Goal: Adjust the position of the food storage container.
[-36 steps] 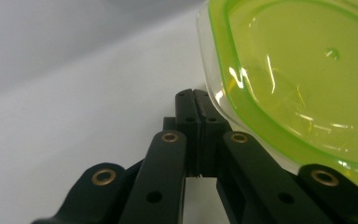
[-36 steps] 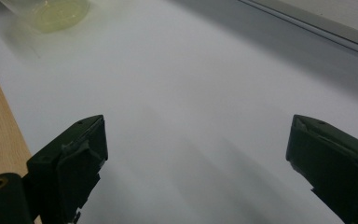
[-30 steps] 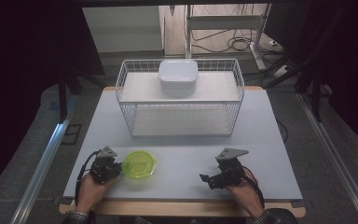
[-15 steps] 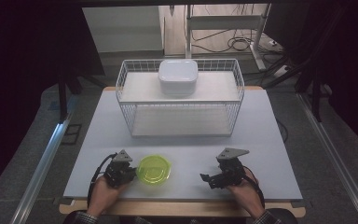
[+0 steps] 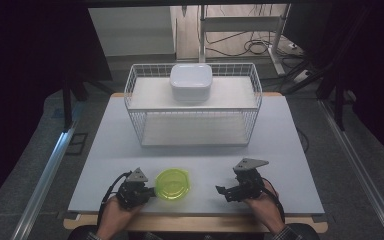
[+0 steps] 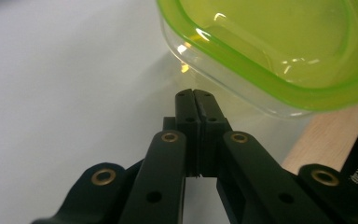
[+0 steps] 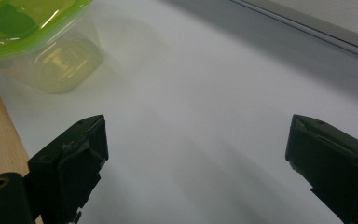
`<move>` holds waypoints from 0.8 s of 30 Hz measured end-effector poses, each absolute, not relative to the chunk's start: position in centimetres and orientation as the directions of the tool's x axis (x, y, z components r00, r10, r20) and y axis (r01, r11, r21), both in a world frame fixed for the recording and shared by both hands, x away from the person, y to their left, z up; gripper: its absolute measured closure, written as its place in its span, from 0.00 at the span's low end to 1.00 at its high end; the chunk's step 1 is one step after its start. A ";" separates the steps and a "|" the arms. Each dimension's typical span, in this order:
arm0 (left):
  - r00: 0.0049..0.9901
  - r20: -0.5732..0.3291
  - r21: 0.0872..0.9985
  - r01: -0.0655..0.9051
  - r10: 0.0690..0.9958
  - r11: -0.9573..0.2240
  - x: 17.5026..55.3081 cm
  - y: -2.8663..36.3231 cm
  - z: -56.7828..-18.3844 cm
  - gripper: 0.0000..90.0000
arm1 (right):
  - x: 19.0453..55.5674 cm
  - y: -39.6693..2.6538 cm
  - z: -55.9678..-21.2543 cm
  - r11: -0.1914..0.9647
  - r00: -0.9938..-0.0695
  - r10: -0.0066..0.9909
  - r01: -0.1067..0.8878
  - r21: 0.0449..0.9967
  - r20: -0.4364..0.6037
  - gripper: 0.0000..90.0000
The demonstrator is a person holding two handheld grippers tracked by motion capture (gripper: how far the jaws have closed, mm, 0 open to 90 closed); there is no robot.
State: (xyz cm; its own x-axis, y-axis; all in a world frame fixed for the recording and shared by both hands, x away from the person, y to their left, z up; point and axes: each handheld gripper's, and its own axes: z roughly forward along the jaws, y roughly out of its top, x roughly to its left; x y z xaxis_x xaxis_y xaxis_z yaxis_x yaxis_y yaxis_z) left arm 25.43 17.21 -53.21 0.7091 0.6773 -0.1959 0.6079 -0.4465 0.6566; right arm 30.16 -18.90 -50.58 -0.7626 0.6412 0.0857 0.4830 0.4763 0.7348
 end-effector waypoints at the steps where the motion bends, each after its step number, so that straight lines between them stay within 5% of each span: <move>1: 0.721 -0.194 0.661 0.597 0.666 -0.454 25.4 16.6 -53.2 1.00 | 30.2 -18.9 -50.6 0.475 -0.762 0.642 0.483 0.735 0.086 0.07; 24: 0.786 -0.146 0.694 0.514 0.601 -0.504 26.3 11.5 -53.1 0.96 | 30.9 -20.1 -50.5 0.457 -0.741 0.665 0.498 0.737 0.089 0.07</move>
